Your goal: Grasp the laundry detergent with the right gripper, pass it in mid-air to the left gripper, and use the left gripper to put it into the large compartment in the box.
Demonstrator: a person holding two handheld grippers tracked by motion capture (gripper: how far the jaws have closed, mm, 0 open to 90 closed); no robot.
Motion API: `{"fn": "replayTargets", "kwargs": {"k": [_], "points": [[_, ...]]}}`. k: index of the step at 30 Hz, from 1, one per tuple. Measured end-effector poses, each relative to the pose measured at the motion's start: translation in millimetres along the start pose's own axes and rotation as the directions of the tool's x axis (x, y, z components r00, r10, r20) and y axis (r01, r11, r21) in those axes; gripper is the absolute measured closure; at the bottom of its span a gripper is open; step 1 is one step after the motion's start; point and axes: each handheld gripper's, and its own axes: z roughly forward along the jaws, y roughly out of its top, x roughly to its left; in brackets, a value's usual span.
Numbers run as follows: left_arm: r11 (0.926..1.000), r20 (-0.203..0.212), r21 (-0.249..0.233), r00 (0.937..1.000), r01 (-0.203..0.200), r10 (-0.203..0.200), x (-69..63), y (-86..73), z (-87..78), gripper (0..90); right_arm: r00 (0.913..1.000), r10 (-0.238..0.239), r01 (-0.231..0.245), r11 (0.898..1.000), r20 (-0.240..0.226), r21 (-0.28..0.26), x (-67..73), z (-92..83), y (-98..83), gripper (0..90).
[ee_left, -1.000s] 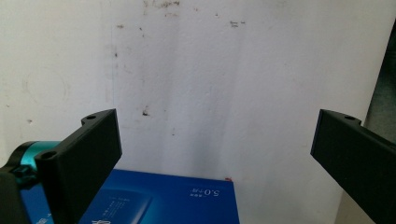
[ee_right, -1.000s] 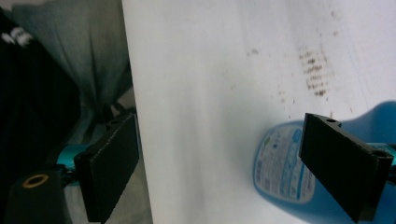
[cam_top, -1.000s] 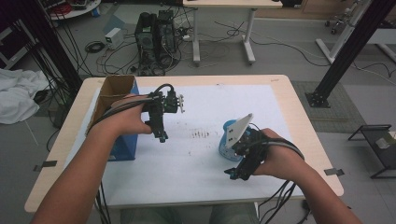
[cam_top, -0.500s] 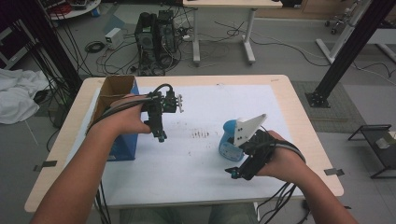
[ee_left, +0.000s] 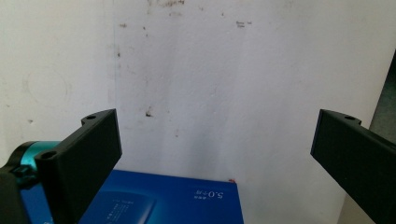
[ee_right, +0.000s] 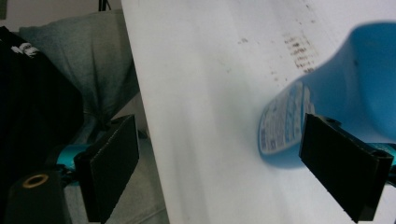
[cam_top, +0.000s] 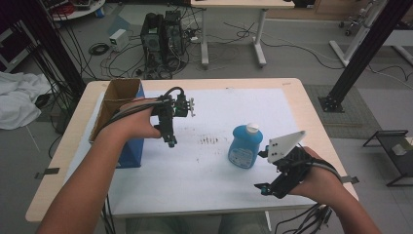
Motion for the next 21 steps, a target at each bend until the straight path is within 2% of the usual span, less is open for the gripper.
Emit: {"fn": "replayTargets", "kwargs": {"k": [4,6,8,11,14,16,21], "points": [[1.0000,-0.002,-0.007,1.0000,0.002,-0.002,-2.0,3.2,-2.4,1.7,0.9992,0.035,-0.035,0.999,0.020,0.001,-6.0,-5.3,-18.3,11.4],[1.0000,-0.007,0.008,1.0000,-0.004,0.005,-2.0,3.1,-4.5,1.7,0.9983,0.048,-0.048,0.999,0.033,0.004,-12.0,-6.5,-28.5,11.5],[1.0000,-0.008,0.003,1.0000,0.003,-0.003,-2.4,0.8,-5.7,1.7,0.9958,0.083,-0.083,0.997,0.039,0.003,-19.7,-5.8,-39.7,11.5],[1.0000,-0.006,0.003,1.0000,0.007,-0.007,-2.5,-1.2,-5.9,1.7,0.9916,0.120,-0.119,0.993,0.049,-0.019,-31.1,-1.4,-51.5,11.5],[0.9999,-0.007,0.008,0.9999,0.011,-0.011,-3.8,-3.8,-7.1,1.7,0.9901,0.128,-0.127,0.992,0.058,-0.028,-36.5,3.0,-56.4,11.5],[0.9999,-0.014,0.008,0.9998,0.012,-0.012,-4.9,-6.1,-8.6,1.7,0.9877,0.146,-0.145,0.989,0.054,-0.023,-42.2,12.7,-59.8,11.5],[0.9999,-0.011,0.005,0.9998,0.014,-0.014,-6.9,-8.7,-7.8,1.7,0.9873,0.151,-0.150,0.989,0.051,-0.022,-48.8,26.6,-60.2,11.4]]}}
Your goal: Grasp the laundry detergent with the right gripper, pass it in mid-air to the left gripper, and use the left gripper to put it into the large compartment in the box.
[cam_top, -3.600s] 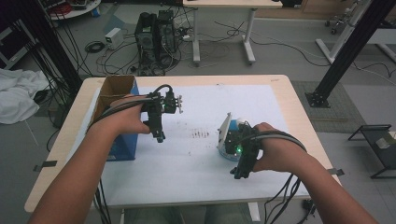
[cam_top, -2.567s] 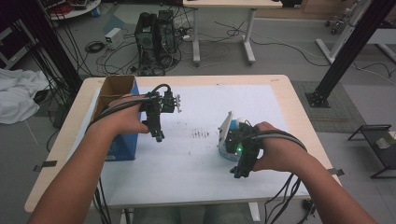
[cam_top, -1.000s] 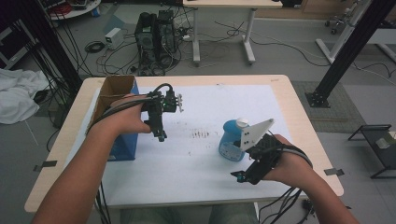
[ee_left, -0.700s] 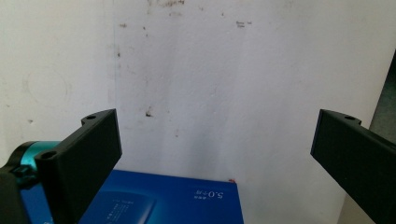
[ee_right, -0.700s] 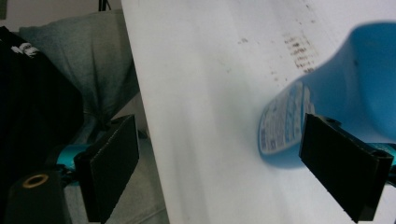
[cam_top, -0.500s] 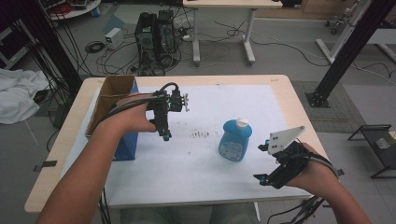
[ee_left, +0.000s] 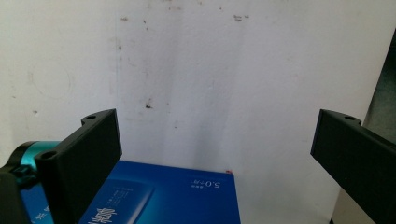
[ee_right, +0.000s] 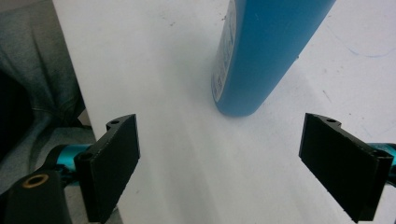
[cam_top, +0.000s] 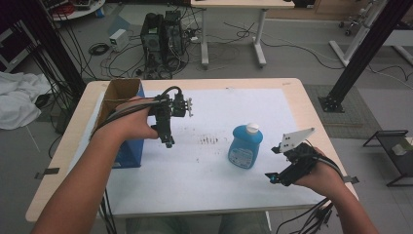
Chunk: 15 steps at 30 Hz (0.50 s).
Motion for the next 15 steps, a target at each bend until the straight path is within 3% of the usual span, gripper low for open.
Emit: {"fn": "replayTargets", "kwargs": {"k": [5,6,15], "points": [[0.9999,-0.011,-0.002,0.9999,-0.011,0.011,-0.8,-4.4,0.5,1.7,0.9999,0.009,-0.010,1.000,-0.010,-0.015,-7.6,13.8,2.9,11.4],[1.0000,-0.002,-0.001,1.0000,0.003,-0.003,-1.8,-4.6,0.9,1.7,0.9999,0.003,-0.003,1.000,-0.010,-0.014,-9.1,14.8,4.1,11.4],[1.0000,-0.002,-0.006,1.0000,0.003,-0.003,-3.4,-9.6,2.5,1.7,0.9998,0.015,-0.016,0.999,-0.008,-0.036,-17.8,30.2,11.3,11.4]]}}
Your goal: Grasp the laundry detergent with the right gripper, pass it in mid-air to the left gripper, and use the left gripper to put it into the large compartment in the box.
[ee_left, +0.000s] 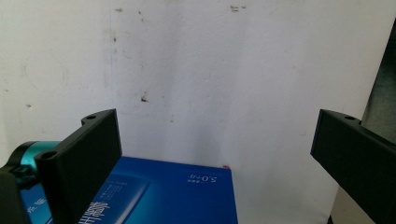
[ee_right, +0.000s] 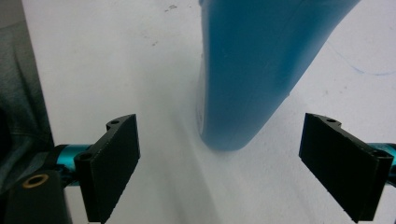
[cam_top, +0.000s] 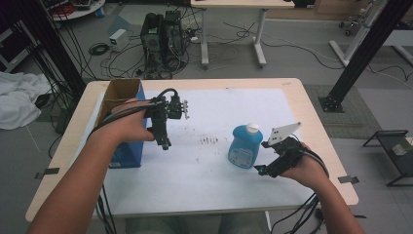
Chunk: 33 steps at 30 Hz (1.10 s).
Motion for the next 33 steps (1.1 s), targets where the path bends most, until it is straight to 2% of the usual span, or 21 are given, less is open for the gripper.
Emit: {"fn": "replayTargets", "kwargs": {"k": [7,12,16,20,21,22,24,33], "points": [[1.0000,-0.004,-0.003,1.0000,-0.004,0.004,-0.4,-1.8,0.4,1.7,0.9997,0.023,-0.023,0.999,0.003,-0.039,-7.3,10.4,-1.9,11.4],[1.0000,-0.002,-0.001,1.0000,-0.009,0.009,2.4,-1.1,1.0,1.7,0.9981,0.056,-0.054,0.997,0.027,-0.063,-8.5,18.2,-3.8,11.4],[1.0000,-0.002,0.000,1.0000,-0.008,0.008,0.6,0.0,2.3,1.7,0.9988,0.045,-0.044,0.996,0.018,-0.078,-9.8,23.8,-2.9,11.5],[1.0000,-0.002,-0.003,1.0000,-0.005,0.005,-0.1,-1.7,1.6,1.7,0.9981,0.059,-0.057,0.994,0.020,-0.097,-10.4,26.7,-2.8,11.4],[0.9990,0.000,0.026,0.9993,-0.036,0.036,2.2,-1.8,-0.6,1.7,0.9981,0.057,-0.055,0.993,0.021,-0.102,-10.8,27.4,-3.0,11.5],[1.0000,-0.005,0.001,1.0000,-0.002,0.002,-0.2,-2.8,1.3,1.7,0.9981,0.057,-0.053,0.992,0.025,-0.113,-10.7,28.8,-3.5,11.5],[1.0000,-0.003,0.007,1.0000,-0.006,0.006,0.3,-3.9,1.3,1.7,0.9978,0.062,-0.059,0.992,0.025,-0.108,-10.1,29.3,-2.7,11.5],[1.0000,0.003,0.006,1.0000,-0.001,0.001,-0.4,-7.8,4.1,1.7,0.9974,0.066,-0.061,0.984,0.028,-0.167,-9.6,36.7,-2.3,11.5]]}}
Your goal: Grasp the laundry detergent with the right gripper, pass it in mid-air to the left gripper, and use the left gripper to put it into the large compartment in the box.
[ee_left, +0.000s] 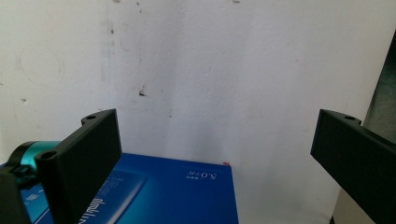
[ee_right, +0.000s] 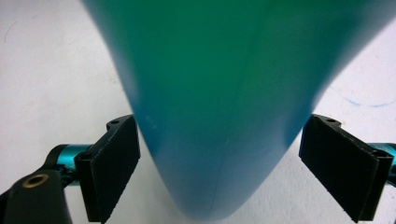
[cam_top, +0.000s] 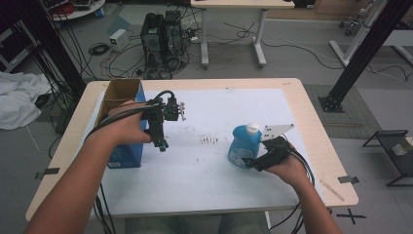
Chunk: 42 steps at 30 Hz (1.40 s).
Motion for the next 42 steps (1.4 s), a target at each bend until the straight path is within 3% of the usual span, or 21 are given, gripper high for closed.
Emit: {"fn": "replayTargets", "kwargs": {"k": [13,16,18,19,33,35,42], "points": [[1.0000,-0.005,-0.004,1.0000,0.000,0.000,0.8,-1.5,1.5,1.7,0.9998,0.018,-0.018,0.997,0.005,-0.081,-1.2,7.0,-2.2,12.2],[1.0000,-0.001,-0.002,1.0000,0.001,-0.001,0.8,-1.4,1.9,1.7,0.9999,0.007,-0.007,0.995,0.007,-0.097,-1.6,8.7,-3.6,17.0],[1.0000,0.001,-0.003,1.0000,0.001,-0.001,0.7,-1.4,1.9,1.7,0.9999,0.011,-0.010,0.996,0.008,-0.093,-0.6,9.2,-4.0,17.7],[1.0000,-0.001,-0.003,1.0000,0.000,0.000,0.7,-1.5,1.8,1.7,0.9999,0.004,-0.003,0.995,0.010,-0.100,-0.8,9.3,-4.0,23.4],[1.0000,-0.004,-0.004,1.0000,0.001,-0.001,0.4,-1.8,2.7,1.7,1.0000,0.001,0.000,0.992,0.010,-0.129,-2.1,11.3,-4.7,26.8],[1.0000,-0.004,-0.004,1.0000,0.001,-0.001,0.5,-1.8,2.4,1.7,0.9997,0.024,-0.024,0.992,0.002,-0.124,-0.9,10.9,-5.0,27.9],[1.0000,-0.011,-0.004,0.9999,0.000,0.000,0.4,-0.8,0.6,1.7,0.9999,0.006,-0.008,0.991,-0.010,-0.133,-0.3,11.2,-5.0,34.0]]}}
